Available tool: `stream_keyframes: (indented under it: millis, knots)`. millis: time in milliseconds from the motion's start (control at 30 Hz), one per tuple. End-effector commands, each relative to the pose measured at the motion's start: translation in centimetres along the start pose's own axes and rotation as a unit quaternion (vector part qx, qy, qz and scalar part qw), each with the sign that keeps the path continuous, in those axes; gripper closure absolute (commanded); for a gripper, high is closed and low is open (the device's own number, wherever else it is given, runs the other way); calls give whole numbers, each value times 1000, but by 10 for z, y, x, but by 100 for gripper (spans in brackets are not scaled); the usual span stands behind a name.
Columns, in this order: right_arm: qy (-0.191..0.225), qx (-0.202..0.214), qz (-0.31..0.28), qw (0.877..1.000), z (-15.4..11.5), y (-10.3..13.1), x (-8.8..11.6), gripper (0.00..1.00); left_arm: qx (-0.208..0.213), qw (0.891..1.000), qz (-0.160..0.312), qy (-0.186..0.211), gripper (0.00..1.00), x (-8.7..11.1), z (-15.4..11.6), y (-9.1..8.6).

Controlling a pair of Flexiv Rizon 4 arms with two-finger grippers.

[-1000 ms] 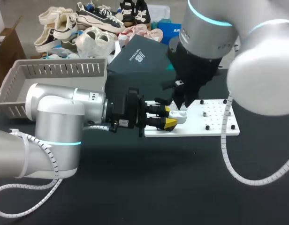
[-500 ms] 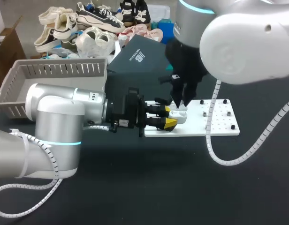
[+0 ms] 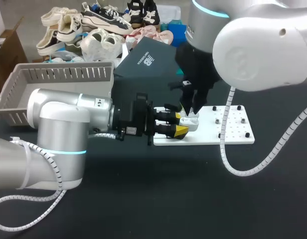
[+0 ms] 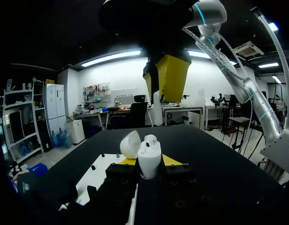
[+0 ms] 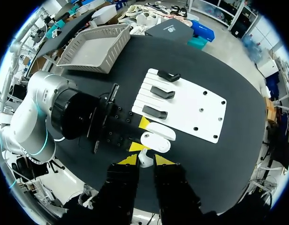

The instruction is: Pick up each earbud case from the left stands, insert the matching earbuds, close the lid, and place the case in the box.

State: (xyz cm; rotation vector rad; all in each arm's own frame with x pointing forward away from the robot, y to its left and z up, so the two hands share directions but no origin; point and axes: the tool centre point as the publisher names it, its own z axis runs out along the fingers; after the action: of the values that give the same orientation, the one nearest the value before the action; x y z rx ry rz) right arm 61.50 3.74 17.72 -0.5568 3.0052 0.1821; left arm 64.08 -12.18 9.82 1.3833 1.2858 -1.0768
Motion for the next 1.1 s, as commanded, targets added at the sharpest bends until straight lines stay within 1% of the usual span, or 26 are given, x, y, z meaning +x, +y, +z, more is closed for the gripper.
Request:
stream_keyframes:
  millis: [33,333,733,1100]
  knots:
    - [0,5,-1,1000,6,3,-4,100,-3,1000,1,0,100,0,0,-1]
    - [-2,9,-5,1000,14,5,-9,100,-3,1000,1,0,100,0,0,-1]
    - [2,5,5,1000,22,0,-14,100,-3,1000,1,0,100,0,0,-1]
    - [4,4,8,1000,29,-2,-13,100,-3,1000,1,0,100,0,0,-1]
